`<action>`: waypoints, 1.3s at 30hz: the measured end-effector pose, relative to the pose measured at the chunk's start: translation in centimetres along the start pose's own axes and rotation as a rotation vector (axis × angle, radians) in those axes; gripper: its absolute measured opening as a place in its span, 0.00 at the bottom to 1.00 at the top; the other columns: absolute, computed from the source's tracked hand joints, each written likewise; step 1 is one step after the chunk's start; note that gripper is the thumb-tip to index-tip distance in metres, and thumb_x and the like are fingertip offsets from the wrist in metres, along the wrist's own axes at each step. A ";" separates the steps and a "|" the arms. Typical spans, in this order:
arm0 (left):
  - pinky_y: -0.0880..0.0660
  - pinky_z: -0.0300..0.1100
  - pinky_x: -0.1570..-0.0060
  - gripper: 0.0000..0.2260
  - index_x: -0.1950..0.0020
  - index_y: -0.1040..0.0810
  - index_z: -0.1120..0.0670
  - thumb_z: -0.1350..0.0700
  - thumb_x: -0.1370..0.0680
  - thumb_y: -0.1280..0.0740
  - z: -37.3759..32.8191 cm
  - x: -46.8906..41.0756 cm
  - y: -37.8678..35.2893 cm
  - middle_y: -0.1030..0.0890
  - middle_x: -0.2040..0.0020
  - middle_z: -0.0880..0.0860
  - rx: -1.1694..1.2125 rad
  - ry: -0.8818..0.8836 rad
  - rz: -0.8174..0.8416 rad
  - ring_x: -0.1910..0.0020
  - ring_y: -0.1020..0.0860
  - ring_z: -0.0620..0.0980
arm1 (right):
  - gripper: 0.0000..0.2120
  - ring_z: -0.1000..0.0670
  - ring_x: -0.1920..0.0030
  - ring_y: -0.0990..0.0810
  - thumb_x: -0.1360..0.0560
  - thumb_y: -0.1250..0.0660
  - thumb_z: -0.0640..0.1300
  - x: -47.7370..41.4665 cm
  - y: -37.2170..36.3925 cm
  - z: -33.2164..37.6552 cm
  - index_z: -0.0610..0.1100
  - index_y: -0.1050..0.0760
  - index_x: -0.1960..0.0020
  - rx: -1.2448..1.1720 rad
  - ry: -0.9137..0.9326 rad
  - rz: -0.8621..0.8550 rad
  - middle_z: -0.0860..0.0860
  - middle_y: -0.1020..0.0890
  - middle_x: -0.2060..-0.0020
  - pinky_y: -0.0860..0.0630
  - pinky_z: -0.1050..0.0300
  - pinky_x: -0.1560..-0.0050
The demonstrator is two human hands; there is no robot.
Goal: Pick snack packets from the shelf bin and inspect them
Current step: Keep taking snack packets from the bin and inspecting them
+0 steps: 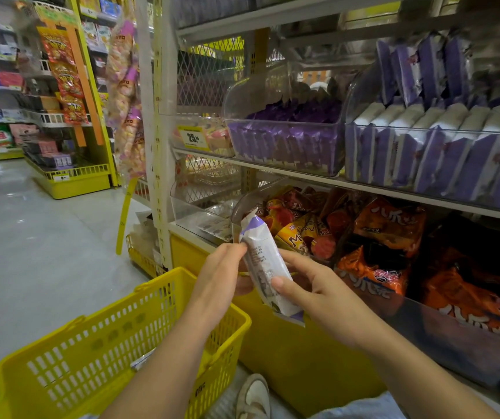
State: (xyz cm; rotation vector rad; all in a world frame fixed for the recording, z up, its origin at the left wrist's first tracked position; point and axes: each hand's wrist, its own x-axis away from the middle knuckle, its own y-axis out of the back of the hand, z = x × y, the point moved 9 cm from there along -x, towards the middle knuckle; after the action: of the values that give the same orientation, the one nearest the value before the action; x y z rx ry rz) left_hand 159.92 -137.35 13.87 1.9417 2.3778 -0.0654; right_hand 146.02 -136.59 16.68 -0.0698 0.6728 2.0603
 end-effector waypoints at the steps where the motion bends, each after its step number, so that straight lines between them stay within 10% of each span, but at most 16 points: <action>1: 0.19 0.55 0.49 0.13 0.46 0.21 0.53 0.50 0.18 0.43 0.1 0.0 0.0 0.16 0.50 0.58 0.006 0.020 0.003 0.57 0.15 0.55 | 0.19 0.55 0.42 0.21 0.21 0.36 0.45 0.0 0.0 -0.1 0.58 0.29 0.32 -0.001 -0.006 0.001 0.60 0.19 0.41 0.25 0.45 0.38; 7: 0.21 0.58 0.46 0.30 0.33 0.26 0.50 0.33 0.28 0.40 -0.5 0.7 -2.9 0.19 0.41 0.57 0.228 0.102 0.212 0.44 0.18 0.54 | 0.19 0.56 0.39 0.23 0.22 0.35 0.48 0.0 0.6 0.3 0.61 0.29 0.33 0.000 0.009 -0.064 0.60 0.21 0.41 0.23 0.45 0.40; 13: 0.20 0.45 0.56 0.17 0.32 0.28 0.54 0.52 0.20 0.38 -4.5 0.9 -5.2 0.17 0.45 0.55 0.448 -0.039 0.240 0.49 0.17 0.50 | 0.22 0.65 0.29 0.40 0.26 0.31 0.55 -0.4 3.4 3.3 0.71 0.33 0.37 0.219 0.034 -0.089 0.62 0.36 0.31 0.36 0.64 0.33; 20: 0.18 0.52 0.59 0.11 0.38 0.25 0.54 0.60 0.17 0.42 -11.6 0.5 -7.5 0.15 0.47 0.59 0.587 -0.150 0.261 0.51 0.16 0.59 | 0.36 0.59 0.44 0.19 0.35 0.23 0.52 1.1 9.8 10.0 0.57 0.32 0.30 0.180 0.074 -0.020 0.61 0.20 0.41 0.24 0.64 0.44; 27: 0.25 0.47 0.42 0.15 0.36 0.25 0.46 0.56 0.21 0.32 -22.0 -0.4 -14.1 0.17 0.44 0.44 0.124 -0.490 0.308 0.44 0.19 0.45 | 0.18 0.63 0.50 0.19 0.33 0.22 0.43 2.6 19.6 18.0 0.54 0.21 0.46 0.397 0.190 -0.318 0.62 0.16 0.52 0.26 0.71 0.47; 31: 0.29 0.25 0.56 0.13 0.46 0.26 0.34 0.55 0.21 0.33 -25.7 -1.3 -18.8 0.19 0.55 0.30 -0.152 -0.589 0.416 0.54 0.23 0.27 | 0.12 0.58 0.50 0.20 0.34 0.24 0.46 3.2 25.9 19.8 0.52 0.21 0.52 0.758 0.108 -0.488 0.56 0.18 0.51 0.26 0.63 0.45; 39: 0.28 0.28 0.44 0.24 0.27 0.33 0.52 0.61 0.22 0.33 -28.4 -3.7 -29.6 0.22 0.39 0.47 -0.317 -0.656 0.718 0.46 0.23 0.32 | 0.10 0.53 0.52 0.21 0.34 0.28 0.48 1.9 35.3 19.4 0.49 0.20 0.53 1.211 -0.112 -0.592 0.53 0.19 0.57 0.25 0.60 0.52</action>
State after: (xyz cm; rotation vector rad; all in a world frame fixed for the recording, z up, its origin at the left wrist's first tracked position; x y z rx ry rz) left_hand 130.85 -144.73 42.09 2.0585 1.1503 -0.2237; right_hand 120.80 -140.23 47.91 0.4773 1.4975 0.8603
